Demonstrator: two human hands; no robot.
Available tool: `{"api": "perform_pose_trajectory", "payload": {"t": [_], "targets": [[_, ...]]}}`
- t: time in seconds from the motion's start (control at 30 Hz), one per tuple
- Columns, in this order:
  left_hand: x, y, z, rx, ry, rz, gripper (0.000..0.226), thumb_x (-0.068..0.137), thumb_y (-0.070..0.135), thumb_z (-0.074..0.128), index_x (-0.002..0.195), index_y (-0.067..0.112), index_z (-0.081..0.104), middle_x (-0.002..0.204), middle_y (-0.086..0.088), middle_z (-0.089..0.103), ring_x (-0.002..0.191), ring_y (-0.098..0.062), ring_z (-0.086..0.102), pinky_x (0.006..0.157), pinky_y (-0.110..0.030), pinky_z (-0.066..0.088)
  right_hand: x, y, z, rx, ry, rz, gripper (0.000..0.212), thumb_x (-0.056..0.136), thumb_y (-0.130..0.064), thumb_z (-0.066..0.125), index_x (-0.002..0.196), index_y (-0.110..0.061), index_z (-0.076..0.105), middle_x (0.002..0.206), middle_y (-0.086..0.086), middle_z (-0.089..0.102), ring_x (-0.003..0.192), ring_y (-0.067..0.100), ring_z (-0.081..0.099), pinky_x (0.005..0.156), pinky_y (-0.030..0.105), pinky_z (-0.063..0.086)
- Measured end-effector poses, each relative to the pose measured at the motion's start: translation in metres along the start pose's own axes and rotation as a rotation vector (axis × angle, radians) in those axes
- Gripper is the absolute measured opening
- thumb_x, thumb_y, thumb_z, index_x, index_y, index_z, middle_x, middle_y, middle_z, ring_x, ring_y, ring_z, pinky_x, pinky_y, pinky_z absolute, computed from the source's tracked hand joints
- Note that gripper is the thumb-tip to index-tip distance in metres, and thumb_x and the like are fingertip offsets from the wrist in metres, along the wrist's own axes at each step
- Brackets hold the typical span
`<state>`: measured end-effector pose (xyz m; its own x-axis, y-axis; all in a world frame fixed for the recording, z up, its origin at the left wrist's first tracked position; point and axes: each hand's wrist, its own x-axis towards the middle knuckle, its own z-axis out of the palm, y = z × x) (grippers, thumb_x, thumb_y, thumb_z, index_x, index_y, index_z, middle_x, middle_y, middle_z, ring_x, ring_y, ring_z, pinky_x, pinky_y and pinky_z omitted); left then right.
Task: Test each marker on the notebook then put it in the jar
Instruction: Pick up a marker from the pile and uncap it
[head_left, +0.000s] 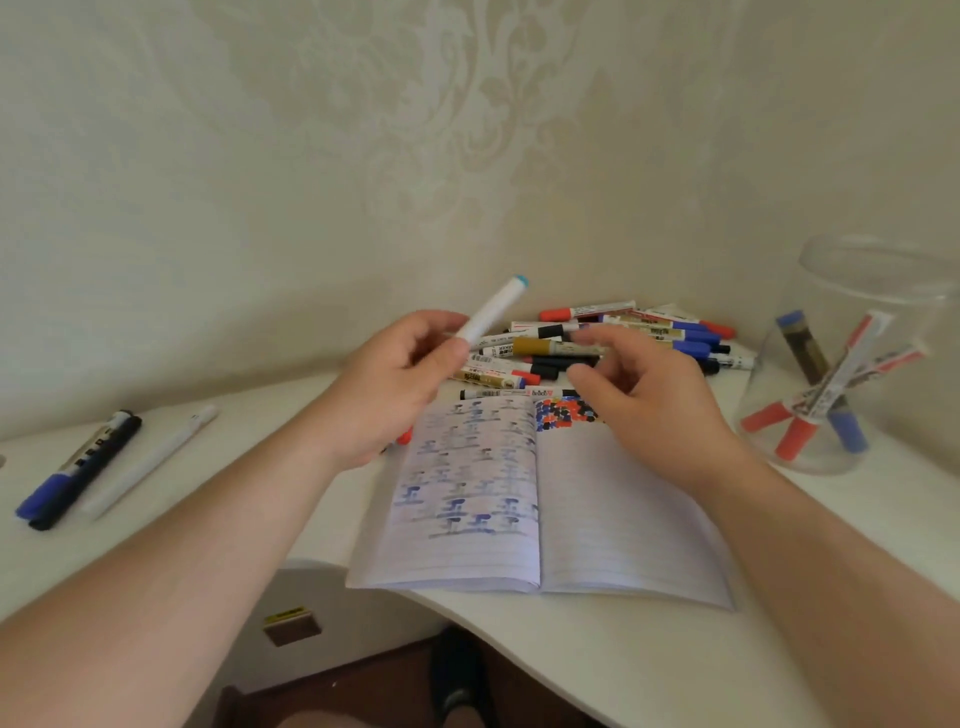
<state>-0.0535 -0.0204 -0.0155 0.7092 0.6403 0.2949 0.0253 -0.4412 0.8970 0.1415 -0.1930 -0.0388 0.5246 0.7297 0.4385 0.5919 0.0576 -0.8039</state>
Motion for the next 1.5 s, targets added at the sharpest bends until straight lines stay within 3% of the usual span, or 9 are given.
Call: {"api": "perform_pose_trajectory", "payload": {"t": [0.1, 0.23, 0.4, 0.8, 0.97, 1.03, 1.1, 1.3, 1.5], "targets": [[0.006, 0.008, 0.037, -0.008, -0.223, 0.078, 0.023, 0.105, 0.017, 0.058, 0.125, 0.024, 0.067, 0.079, 0.022, 0.068, 0.065, 0.005, 0.054, 0.066, -0.015, 0.042, -0.001, -0.005, -0.001, 0.260, -0.024, 0.065, 0.029, 0.097, -0.027, 0.074, 0.122, -0.035, 0.061, 0.068, 0.004, 0.060, 0.058, 0.010, 0.051, 0.058, 0.024, 0.045], [0.024, 0.002, 0.063, 0.280, -0.377, 0.202, 0.030, 0.107, 0.037, 0.050, 0.134, 0.048, 0.056, 0.081, 0.016, 0.061, 0.072, -0.005, 0.055, 0.069, -0.030, 0.047, 0.004, -0.002, -0.002, 0.571, -0.043, 0.152, 0.011, 0.097, -0.031, 0.065, 0.104, -0.025, 0.072, 0.061, 0.002, 0.053, 0.052, 0.013, 0.044, 0.048, 0.026, 0.033], [0.046, -0.002, 0.078, 0.548, -0.388, 0.301, 0.019, 0.108, 0.037, 0.046, 0.126, 0.032, 0.052, 0.084, 0.010, 0.060, 0.075, -0.007, 0.056, 0.068, -0.039, 0.049, 0.013, 0.004, -0.014, 0.592, 0.147, 0.295, 0.022, 0.106, -0.028, 0.058, 0.092, -0.016, 0.070, 0.062, 0.000, 0.055, 0.055, 0.012, 0.046, 0.052, 0.028, 0.035], [0.046, -0.023, 0.077, 0.489, -0.368, 0.314, 0.044, 0.102, 0.057, 0.041, 0.145, 0.060, 0.034, 0.114, 0.011, 0.072, 0.102, -0.010, 0.068, 0.089, -0.044, 0.056, 0.015, 0.011, -0.005, 0.559, -0.008, 0.304, 0.016, 0.099, -0.012, 0.068, 0.089, -0.023, 0.076, 0.070, 0.009, 0.061, 0.059, 0.017, 0.054, 0.051, 0.026, 0.043], [0.043, -0.017, 0.067, 0.385, -0.377, 0.220, 0.049, 0.092, 0.055, 0.068, 0.136, 0.052, 0.045, 0.100, 0.033, 0.064, 0.090, 0.016, 0.060, 0.085, -0.014, 0.050, 0.017, 0.004, -0.018, 0.660, 0.090, 0.321, 0.028, 0.103, -0.006, 0.054, 0.090, -0.016, 0.076, 0.067, 0.010, 0.061, 0.057, 0.018, 0.053, 0.050, 0.026, 0.044], [0.044, -0.021, 0.059, 0.380, -0.369, 0.136, 0.054, 0.078, 0.062, 0.078, 0.123, 0.054, 0.050, 0.108, 0.028, 0.062, 0.094, 0.011, 0.062, 0.086, -0.018, 0.055, 0.017, 0.003, -0.030, 0.703, 0.094, 0.369, 0.035, 0.103, -0.008, 0.046, 0.088, -0.015, 0.076, 0.070, 0.013, 0.063, 0.057, 0.021, 0.053, 0.051, 0.028, 0.045], [0.044, -0.021, 0.054, 0.486, -0.404, 0.104, 0.054, 0.068, 0.075, 0.075, 0.115, 0.056, 0.056, 0.117, 0.021, 0.064, 0.102, 0.001, 0.065, 0.089, -0.036, 0.059, 0.015, 0.004, -0.032, 0.646, 0.038, 0.389, 0.032, 0.100, -0.008, 0.051, 0.081, -0.017, 0.076, 0.069, 0.013, 0.063, 0.055, 0.022, 0.053, 0.050, 0.029, 0.044], [0.043, -0.014, 0.062, 0.819, -0.493, 0.129, 0.055, 0.068, 0.081, 0.068, 0.116, 0.056, 0.063, 0.082, 0.024, 0.060, 0.081, 0.004, 0.057, 0.080, -0.031, 0.054, 0.008, 0.006, -0.014, -0.020, -0.077, 0.277, 0.018, 0.086, -0.007, 0.073, 0.073, -0.013, 0.062, 0.054, -0.003, 0.054, 0.050, 0.011, 0.045, 0.046, 0.022, 0.035], [0.045, -0.015, 0.064, 0.828, -0.504, 0.116, 0.057, 0.066, 0.082, 0.068, 0.116, 0.057, 0.062, 0.078, 0.024, 0.056, 0.080, 0.003, 0.054, 0.071, -0.029, 0.047, 0.010, 0.009, -0.008, -0.079, -0.034, 0.401, 0.013, 0.087, -0.010, 0.071, 0.076, -0.009, 0.062, 0.060, 0.007, 0.068, 0.049, 0.013, 0.063, 0.047, 0.029, 0.049]]}}
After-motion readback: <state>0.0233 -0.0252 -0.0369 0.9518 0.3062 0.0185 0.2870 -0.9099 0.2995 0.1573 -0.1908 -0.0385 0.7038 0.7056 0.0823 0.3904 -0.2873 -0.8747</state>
